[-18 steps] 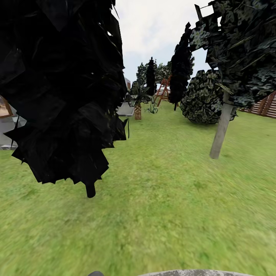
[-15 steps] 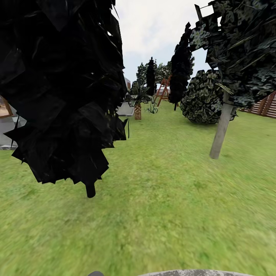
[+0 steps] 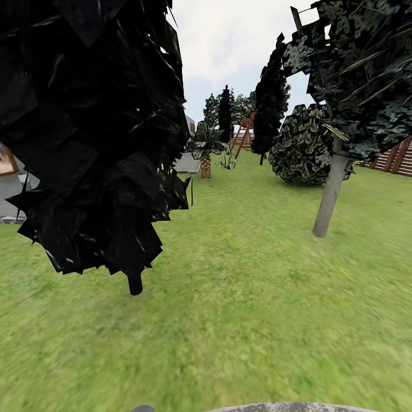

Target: In the garden, pick up the pesticide atomizer on the floor and spray pesticide onto both trees until each tree trunk is fully covered.

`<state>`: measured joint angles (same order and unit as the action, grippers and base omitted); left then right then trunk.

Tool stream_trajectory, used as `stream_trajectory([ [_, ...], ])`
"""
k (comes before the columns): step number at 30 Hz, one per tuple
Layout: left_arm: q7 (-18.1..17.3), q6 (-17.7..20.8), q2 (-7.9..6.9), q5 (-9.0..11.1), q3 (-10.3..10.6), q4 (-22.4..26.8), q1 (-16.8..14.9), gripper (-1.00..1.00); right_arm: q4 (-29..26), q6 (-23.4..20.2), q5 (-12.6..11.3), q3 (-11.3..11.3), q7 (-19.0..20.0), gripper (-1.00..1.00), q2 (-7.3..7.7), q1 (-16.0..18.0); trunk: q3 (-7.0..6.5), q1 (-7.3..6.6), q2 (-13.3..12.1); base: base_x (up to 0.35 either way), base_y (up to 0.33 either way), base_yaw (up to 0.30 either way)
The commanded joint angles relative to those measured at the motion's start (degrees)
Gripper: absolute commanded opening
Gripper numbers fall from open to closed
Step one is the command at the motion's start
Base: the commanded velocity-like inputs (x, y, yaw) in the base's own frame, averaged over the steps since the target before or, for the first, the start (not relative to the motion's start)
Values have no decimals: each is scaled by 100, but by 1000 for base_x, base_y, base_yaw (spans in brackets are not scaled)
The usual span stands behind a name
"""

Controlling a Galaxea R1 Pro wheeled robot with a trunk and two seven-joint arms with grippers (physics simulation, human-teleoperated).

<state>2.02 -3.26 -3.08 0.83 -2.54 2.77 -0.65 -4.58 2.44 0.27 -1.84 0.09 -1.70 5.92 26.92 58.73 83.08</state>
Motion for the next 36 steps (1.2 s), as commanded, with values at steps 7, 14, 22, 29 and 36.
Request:
stream_trajectory([
  [7, -5, 46, -60, -2, 5, -21, 11, 100, 225, -6, -1, 0, -3, 100, -29, 198, 0, 0, 0, 0, 0, 0],
  [14, -9, 62, -84, -12, 11, -31, 12, 100, 315, -7, -7, -3, -1, 100, -28, 199, 0, 0, 0, 0, 0, 0],
  [22, -9, 62, -80, -12, 28, -24, 12, 100, 309, 0, -9, -8, -1, 100, -31, 199, 0, 0, 0, 0, -125, 0],
  [29, -9, 61, -79, -12, 41, -23, 12, 100, 309, 1, -17, -9, 0, 100, -32, 199, 0, 0, 0, 0, -256, 0],
  [36, -6, 62, -83, -18, 43, -22, 12, 100, 309, 2, -15, -9, -5, 100, -30, 199, 0, 0, 0, 0, -269, 0],
])
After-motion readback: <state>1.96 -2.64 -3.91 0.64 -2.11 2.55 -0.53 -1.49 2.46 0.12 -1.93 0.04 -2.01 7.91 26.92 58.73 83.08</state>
